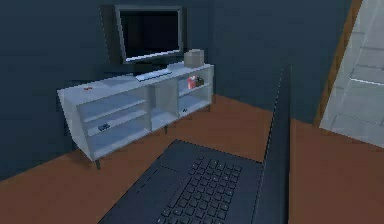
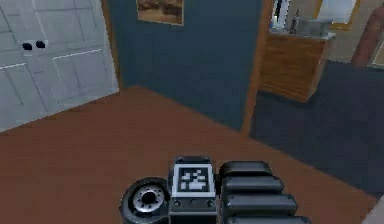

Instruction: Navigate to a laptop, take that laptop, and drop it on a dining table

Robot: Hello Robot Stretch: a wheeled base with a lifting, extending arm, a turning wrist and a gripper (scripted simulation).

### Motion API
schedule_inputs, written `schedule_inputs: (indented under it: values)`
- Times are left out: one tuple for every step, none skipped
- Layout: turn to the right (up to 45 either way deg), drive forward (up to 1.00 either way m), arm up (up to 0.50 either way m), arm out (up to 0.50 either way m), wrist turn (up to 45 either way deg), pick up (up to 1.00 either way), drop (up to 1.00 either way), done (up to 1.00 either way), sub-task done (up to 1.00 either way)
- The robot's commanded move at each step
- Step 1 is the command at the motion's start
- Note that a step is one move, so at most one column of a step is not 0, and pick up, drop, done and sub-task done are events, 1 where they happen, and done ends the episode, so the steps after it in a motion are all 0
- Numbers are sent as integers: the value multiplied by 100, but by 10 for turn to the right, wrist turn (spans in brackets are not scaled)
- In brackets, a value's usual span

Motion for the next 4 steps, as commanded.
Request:
schedule_inputs:
  values:
    - [0, 50, 0, 0, 0, 0, 0, 0, 0]
    - [-450, 0, 0, 0, 0, 0, 0, 0, 0]
    - [-120, 0, 0, 0, 0, 0, 0, 0, 0]
    - [0, 85, 0, 0, 0, 0, 0, 0, 0]
